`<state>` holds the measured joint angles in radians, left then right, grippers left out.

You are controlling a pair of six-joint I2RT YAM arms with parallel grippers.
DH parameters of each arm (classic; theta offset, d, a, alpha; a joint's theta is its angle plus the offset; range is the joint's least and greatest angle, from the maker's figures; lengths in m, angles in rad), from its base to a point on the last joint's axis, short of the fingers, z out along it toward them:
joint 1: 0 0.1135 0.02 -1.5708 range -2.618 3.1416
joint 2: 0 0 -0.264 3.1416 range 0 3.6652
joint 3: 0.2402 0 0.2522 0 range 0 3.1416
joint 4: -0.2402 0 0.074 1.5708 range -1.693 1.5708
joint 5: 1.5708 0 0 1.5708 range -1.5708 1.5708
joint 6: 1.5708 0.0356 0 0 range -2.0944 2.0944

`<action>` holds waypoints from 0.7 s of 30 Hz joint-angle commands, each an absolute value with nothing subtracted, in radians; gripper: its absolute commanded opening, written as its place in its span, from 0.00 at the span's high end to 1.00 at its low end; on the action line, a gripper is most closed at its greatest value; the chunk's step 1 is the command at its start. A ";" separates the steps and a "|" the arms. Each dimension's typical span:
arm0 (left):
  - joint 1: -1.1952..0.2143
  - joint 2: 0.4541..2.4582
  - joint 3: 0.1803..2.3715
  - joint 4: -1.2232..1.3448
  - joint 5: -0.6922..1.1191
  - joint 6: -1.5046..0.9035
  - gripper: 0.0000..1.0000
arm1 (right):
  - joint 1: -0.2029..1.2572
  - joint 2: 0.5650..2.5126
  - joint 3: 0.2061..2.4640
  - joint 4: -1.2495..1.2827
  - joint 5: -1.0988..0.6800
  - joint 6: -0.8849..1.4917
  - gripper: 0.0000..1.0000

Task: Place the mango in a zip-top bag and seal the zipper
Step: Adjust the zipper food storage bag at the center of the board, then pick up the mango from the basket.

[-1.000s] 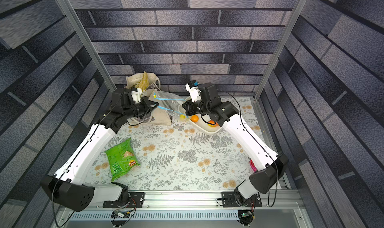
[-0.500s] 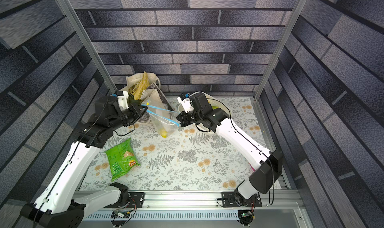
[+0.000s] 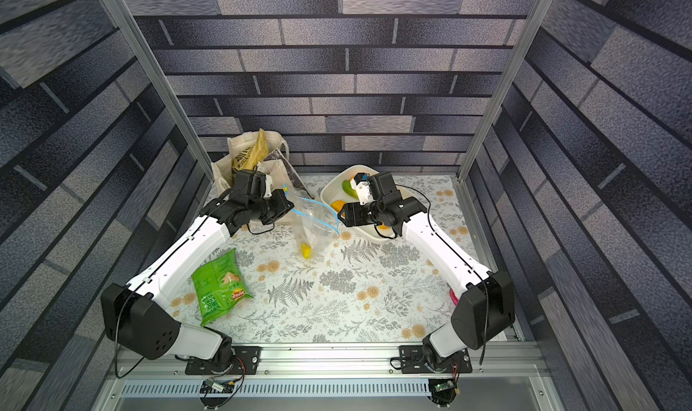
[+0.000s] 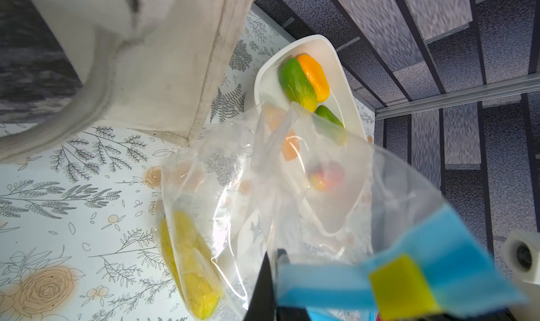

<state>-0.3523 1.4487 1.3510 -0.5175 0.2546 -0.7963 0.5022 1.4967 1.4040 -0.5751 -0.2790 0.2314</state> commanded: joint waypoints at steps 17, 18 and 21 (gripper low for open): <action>-0.326 1.481 1.400 -0.557 0.283 -0.711 1.00 | 0.416 2.205 2.123 -0.895 -0.114 -0.021 0.17; -0.322 1.477 1.402 -0.560 0.283 -0.710 1.00 | 0.416 2.250 2.178 -0.923 -0.114 -0.044 0.16; -0.313 1.468 1.407 -0.575 0.276 -0.702 1.00 | 0.416 2.400 2.356 -1.027 -0.146 -0.090 0.14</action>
